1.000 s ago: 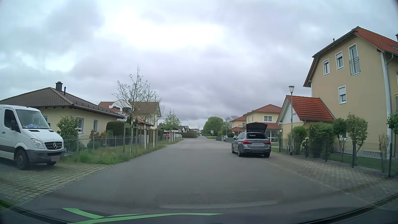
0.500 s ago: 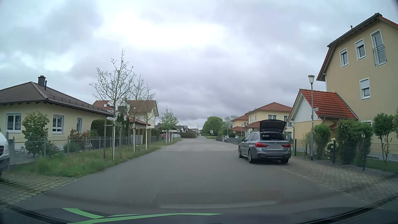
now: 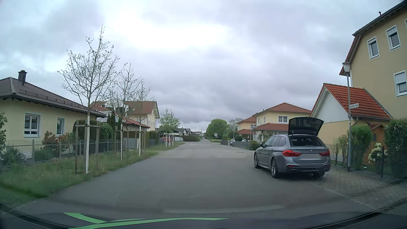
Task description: Follow the waypoints while adhering to traffic rules and regulations
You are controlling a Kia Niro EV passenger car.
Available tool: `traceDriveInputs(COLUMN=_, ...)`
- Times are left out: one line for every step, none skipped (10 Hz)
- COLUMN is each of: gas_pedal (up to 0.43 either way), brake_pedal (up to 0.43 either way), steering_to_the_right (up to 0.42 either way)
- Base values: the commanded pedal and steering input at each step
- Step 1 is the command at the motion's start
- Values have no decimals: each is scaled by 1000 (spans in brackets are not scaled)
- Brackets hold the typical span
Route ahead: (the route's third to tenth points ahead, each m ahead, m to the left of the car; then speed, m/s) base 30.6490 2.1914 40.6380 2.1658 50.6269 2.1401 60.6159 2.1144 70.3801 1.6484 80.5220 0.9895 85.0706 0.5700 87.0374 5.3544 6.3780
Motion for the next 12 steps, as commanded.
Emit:
traceDriveInputs(gas_pedal=0, brake_pedal=0, steering_to_the_right=12)
traceDriveInputs(gas_pedal=0, brake_pedal=0, steering_to_the_right=13)
traceDriveInputs(gas_pedal=0, brake_pedal=0, steering_to_the_right=14)
traceDriveInputs(gas_pedal=0, brake_pedal=0, steering_to_the_right=16)
traceDriveInputs(gas_pedal=0, brake_pedal=0, steering_to_the_right=16)
traceDriveInputs(gas_pedal=0, brake_pedal=0, steering_to_the_right=18)
traceDriveInputs(gas_pedal=0, brake_pedal=0, steering_to_the_right=20)
traceDriveInputs(gas_pedal=0, brake_pedal=0, steering_to_the_right=21)
traceDriveInputs(gas_pedal=0, brake_pedal=0, steering_to_the_right=21)
traceDriveInputs(gas_pedal=0, brake_pedal=0, steering_to_the_right=22)
traceDriveInputs(gas_pedal=0, brake_pedal=0, steering_to_the_right=23)
traceDriveInputs(gas_pedal=0, brake_pedal=0, steering_to_the_right=24)
